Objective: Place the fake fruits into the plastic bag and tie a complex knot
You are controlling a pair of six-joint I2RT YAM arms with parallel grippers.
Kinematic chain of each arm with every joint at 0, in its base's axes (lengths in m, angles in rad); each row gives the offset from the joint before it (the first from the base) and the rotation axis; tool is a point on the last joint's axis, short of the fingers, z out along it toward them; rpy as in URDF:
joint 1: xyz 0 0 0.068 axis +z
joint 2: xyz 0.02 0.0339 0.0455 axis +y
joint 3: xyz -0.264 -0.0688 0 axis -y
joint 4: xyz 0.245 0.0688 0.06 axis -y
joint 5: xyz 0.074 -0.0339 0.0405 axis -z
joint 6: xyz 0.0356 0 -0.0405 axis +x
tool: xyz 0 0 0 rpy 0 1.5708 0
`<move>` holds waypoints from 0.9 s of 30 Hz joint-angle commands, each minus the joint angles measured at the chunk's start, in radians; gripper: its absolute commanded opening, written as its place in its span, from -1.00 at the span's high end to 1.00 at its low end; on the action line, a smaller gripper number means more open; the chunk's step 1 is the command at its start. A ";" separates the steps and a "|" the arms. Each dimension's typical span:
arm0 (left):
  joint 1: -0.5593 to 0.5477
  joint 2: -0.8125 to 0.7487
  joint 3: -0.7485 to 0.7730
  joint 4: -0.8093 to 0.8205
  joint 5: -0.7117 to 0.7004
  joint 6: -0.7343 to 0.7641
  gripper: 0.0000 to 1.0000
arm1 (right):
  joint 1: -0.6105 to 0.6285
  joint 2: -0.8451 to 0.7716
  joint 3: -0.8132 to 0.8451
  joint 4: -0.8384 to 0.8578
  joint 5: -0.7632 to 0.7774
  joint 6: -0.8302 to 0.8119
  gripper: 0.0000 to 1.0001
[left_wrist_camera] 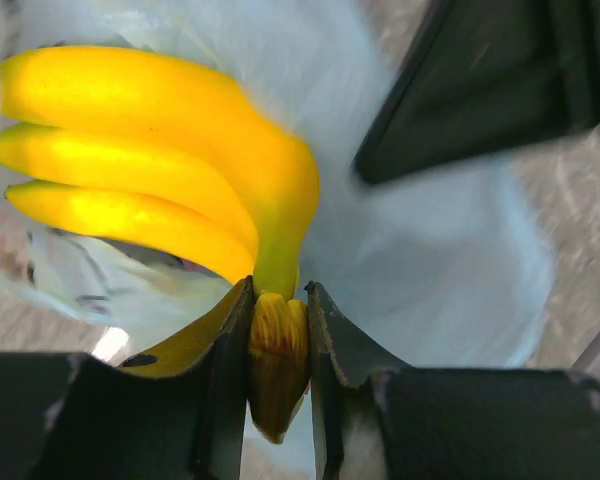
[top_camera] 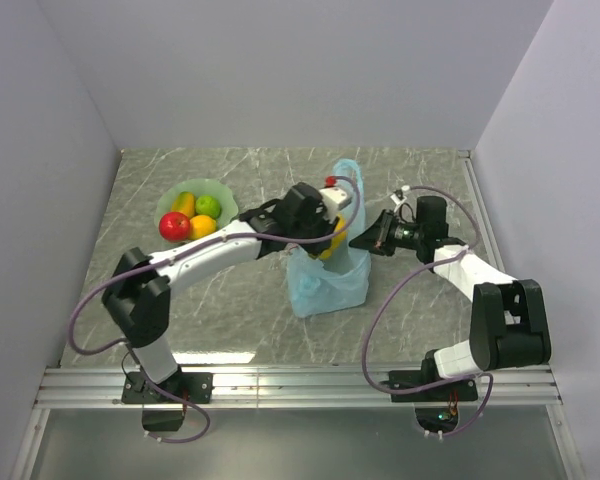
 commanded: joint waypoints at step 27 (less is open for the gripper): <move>0.162 -0.370 -0.058 -0.140 0.299 0.067 -0.99 | 0.008 -0.129 0.038 -0.233 0.063 -0.270 1.00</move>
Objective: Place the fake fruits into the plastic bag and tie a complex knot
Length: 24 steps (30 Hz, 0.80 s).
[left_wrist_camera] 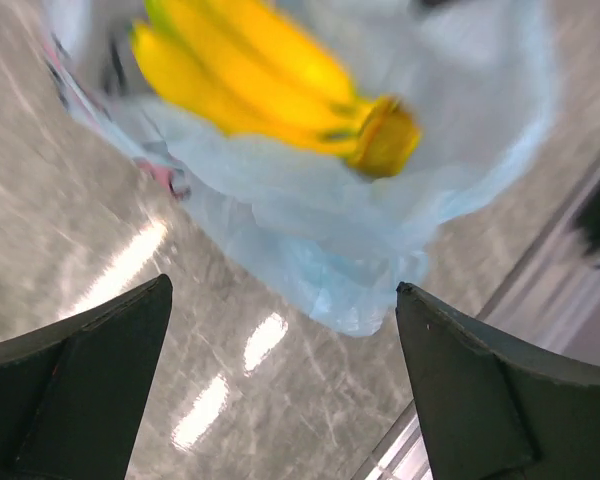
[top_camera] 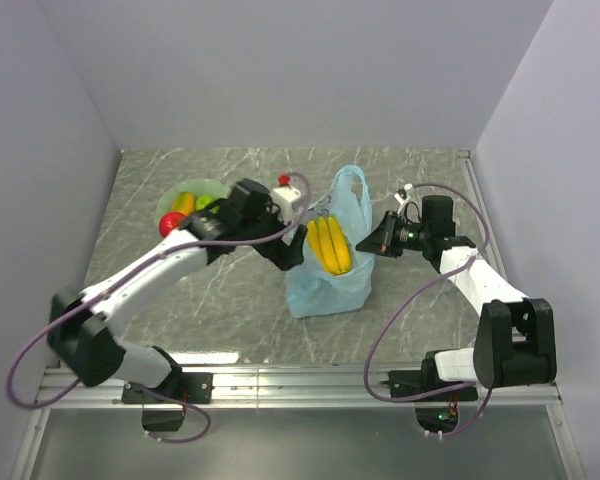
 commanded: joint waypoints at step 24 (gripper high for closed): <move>0.738 0.247 0.297 -0.179 -0.240 0.292 -0.99 | 0.012 -0.042 0.053 -0.155 0.087 -0.227 1.00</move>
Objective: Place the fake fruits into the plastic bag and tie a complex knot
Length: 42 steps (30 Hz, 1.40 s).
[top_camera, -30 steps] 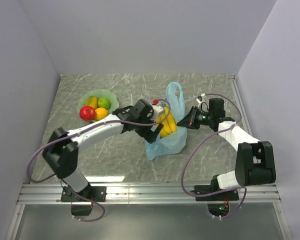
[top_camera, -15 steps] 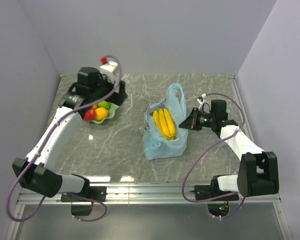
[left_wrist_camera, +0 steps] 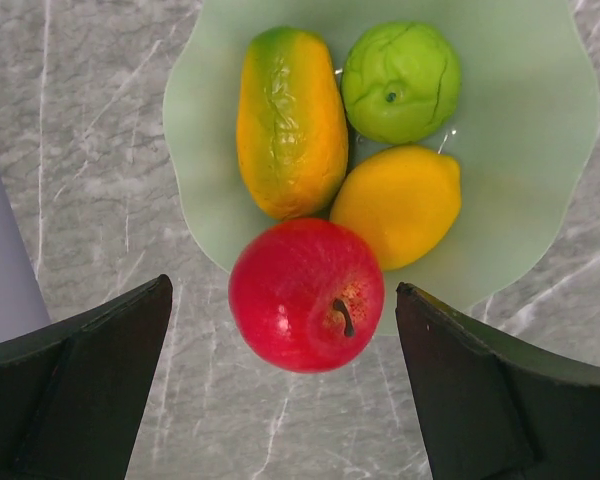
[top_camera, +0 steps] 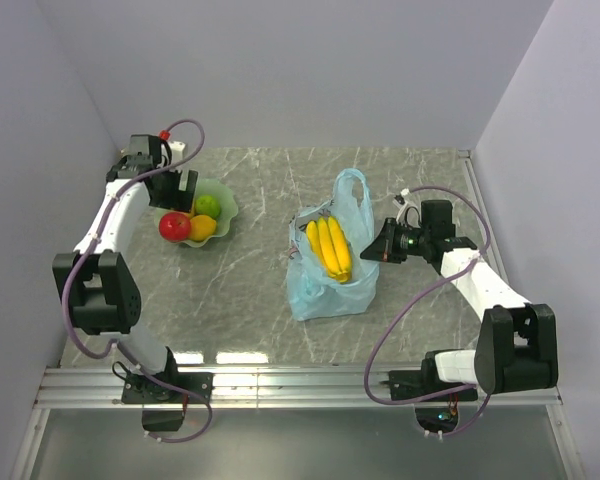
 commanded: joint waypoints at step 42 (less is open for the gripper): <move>-0.168 -0.094 0.137 -0.048 0.562 0.019 -0.07 | 0.003 0.045 0.115 -0.086 0.060 -0.094 1.00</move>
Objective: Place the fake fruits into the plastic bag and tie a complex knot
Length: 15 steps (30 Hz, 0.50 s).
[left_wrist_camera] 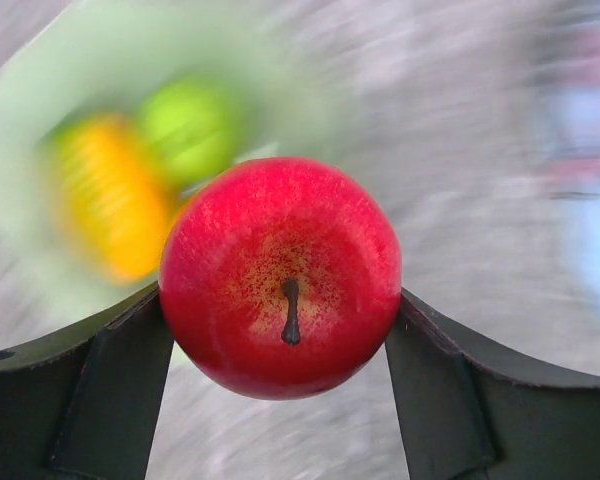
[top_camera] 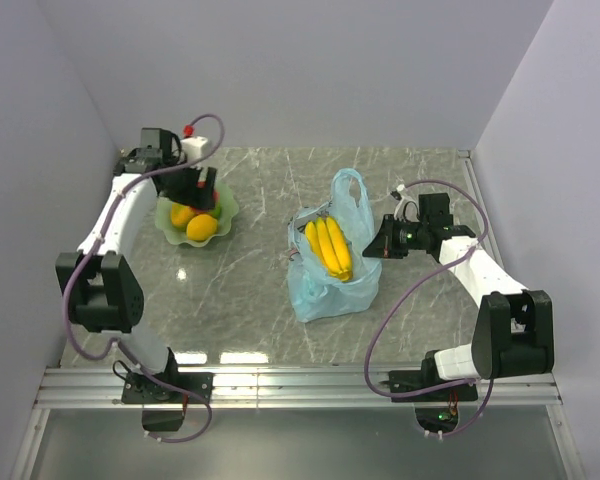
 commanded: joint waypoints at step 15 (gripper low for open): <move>-0.716 0.044 -0.078 0.558 0.279 -0.362 -0.32 | -0.011 -0.072 0.001 0.061 0.203 0.067 1.00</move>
